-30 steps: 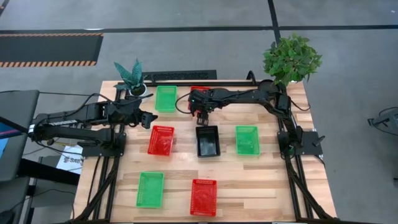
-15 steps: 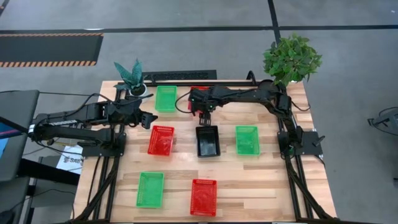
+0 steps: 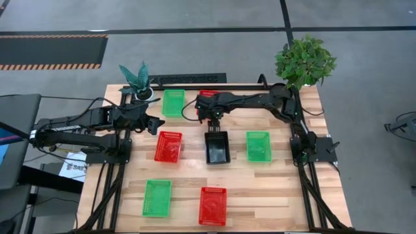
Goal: Stack baskets by color
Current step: Stack the top red basket on the middle red basket
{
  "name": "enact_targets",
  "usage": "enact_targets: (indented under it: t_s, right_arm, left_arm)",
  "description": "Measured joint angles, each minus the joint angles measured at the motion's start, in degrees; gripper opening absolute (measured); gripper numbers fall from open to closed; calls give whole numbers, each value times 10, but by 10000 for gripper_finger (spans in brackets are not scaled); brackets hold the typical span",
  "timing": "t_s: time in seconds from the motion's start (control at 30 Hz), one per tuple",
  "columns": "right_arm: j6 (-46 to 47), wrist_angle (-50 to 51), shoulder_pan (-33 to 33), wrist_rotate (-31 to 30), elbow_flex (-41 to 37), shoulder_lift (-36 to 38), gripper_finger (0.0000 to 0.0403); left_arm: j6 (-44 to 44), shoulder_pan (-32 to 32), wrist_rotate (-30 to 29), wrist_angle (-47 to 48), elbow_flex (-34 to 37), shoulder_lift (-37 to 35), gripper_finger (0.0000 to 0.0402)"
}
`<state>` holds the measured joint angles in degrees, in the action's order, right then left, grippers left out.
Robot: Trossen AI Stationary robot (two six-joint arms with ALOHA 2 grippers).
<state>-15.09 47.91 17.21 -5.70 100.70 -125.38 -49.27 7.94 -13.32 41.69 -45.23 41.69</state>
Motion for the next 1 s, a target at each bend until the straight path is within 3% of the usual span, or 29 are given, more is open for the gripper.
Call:
enact_targets:
  t_s: [0.17, 0.3, 0.4, 0.6, 1.0]
  right_arm:
    - [0, -8, 1, -9, 1, -12, 228]
    - [0, -12, 1, -21, 1, -9, 200]
    - [0, -14, 1, -21, 1, -8, 152]
    - [3, -8, 0, -24, 1, -8, 19]
    - [6, 58, -8, -47, 88, 37, 5]
  left_arm:
    - [0, 0, 0, 0, 0, 0, 193]
    - [1, 0, 0, 0, 0, 0, 193]
    - [2, 0, 0, 0, 0, 0, 193]
    - [1, 0, 9, 0, 0, 0, 193]
    - [1, 0, 9, 0, 0, 0, 193]
